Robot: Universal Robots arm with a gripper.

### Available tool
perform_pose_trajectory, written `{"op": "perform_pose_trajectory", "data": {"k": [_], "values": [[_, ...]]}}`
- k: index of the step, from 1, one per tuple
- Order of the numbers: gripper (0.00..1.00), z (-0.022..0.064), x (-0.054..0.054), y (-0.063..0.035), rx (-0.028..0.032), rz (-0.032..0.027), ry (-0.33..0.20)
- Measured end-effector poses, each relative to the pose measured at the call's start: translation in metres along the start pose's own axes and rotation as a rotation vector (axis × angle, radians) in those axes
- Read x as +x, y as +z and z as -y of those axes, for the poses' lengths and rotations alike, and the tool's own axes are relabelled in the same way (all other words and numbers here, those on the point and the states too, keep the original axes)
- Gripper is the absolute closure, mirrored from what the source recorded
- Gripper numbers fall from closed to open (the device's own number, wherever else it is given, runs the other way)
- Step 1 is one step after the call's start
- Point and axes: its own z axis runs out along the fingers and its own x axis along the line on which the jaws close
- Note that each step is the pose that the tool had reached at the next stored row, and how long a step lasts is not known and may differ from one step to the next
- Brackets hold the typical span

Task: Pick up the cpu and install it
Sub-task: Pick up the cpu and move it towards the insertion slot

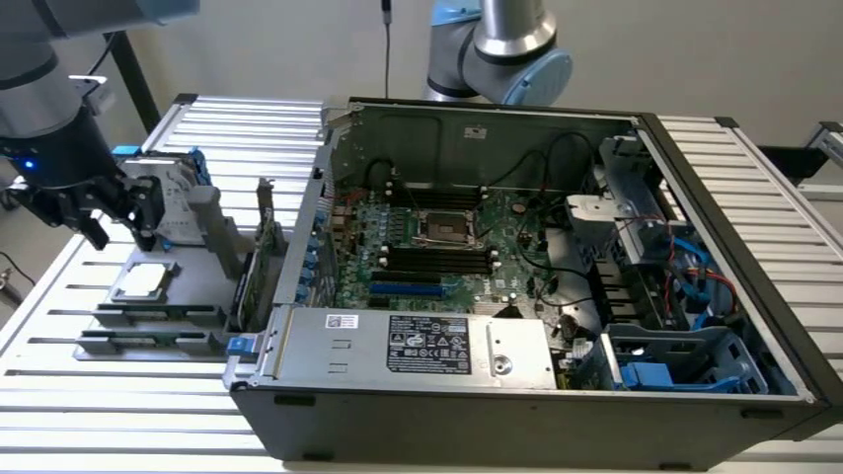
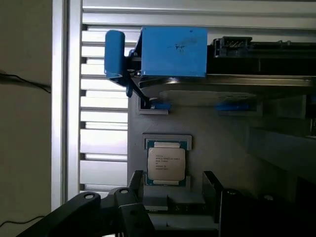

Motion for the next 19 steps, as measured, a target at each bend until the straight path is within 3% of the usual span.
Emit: {"op": "perform_pose_trajectory", "data": {"k": [19], "values": [[0.40,0.0043,-0.001,0.0336,-0.0006,0.0006,0.035]]}}
